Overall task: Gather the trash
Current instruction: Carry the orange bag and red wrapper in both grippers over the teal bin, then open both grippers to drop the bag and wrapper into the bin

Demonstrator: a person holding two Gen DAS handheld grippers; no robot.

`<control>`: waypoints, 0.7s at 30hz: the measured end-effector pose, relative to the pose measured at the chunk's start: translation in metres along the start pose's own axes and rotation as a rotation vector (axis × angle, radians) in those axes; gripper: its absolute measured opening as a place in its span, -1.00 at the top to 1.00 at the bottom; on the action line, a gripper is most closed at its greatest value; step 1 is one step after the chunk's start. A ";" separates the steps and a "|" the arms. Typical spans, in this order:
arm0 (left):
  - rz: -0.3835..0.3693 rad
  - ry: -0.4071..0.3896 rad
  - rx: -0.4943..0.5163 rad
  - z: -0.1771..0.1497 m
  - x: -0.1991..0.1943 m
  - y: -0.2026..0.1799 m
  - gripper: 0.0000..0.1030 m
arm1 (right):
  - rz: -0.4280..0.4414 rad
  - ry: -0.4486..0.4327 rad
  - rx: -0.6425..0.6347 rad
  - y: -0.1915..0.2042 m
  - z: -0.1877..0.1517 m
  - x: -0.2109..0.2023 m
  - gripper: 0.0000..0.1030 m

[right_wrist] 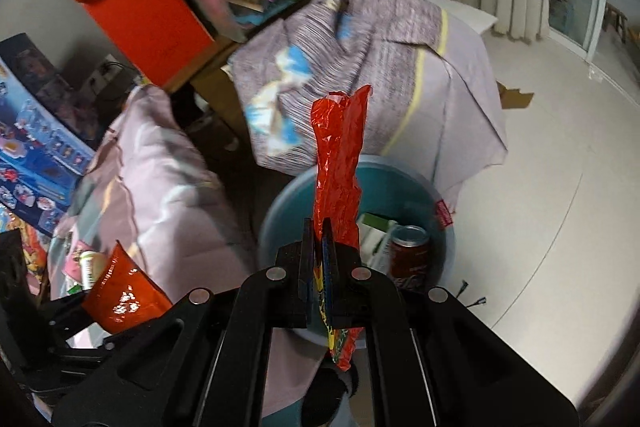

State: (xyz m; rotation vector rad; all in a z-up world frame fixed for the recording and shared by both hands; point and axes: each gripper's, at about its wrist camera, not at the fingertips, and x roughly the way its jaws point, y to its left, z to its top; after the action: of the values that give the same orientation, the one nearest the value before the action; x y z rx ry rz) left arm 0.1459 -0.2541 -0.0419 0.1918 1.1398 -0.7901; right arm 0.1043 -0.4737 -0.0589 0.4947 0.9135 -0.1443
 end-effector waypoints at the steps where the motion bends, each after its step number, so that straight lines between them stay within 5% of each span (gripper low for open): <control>1: 0.000 0.008 -0.002 0.002 0.003 0.001 0.13 | -0.004 0.009 0.002 -0.003 0.000 0.006 0.86; 3: -0.001 0.022 -0.003 0.007 0.012 0.001 0.13 | 0.004 0.031 0.015 -0.008 0.001 0.016 0.79; 5: 0.000 0.034 0.000 0.012 0.018 -0.001 0.13 | 0.021 0.053 0.035 -0.013 0.001 0.026 -0.11; 6: 0.000 0.038 0.002 0.014 0.021 -0.001 0.13 | 0.018 0.051 0.037 -0.014 0.001 0.029 -0.20; 14: -0.002 0.079 0.015 0.021 0.043 -0.006 0.13 | 0.019 0.069 0.080 -0.026 0.002 0.034 -0.47; 21: -0.008 0.105 0.048 0.025 0.057 -0.018 0.12 | 0.013 0.092 0.143 -0.045 -0.002 0.035 -0.47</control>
State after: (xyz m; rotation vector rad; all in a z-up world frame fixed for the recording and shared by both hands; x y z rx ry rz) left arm 0.1628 -0.3064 -0.0763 0.2714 1.2213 -0.8228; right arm 0.1102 -0.5089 -0.1033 0.6442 0.9939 -0.1768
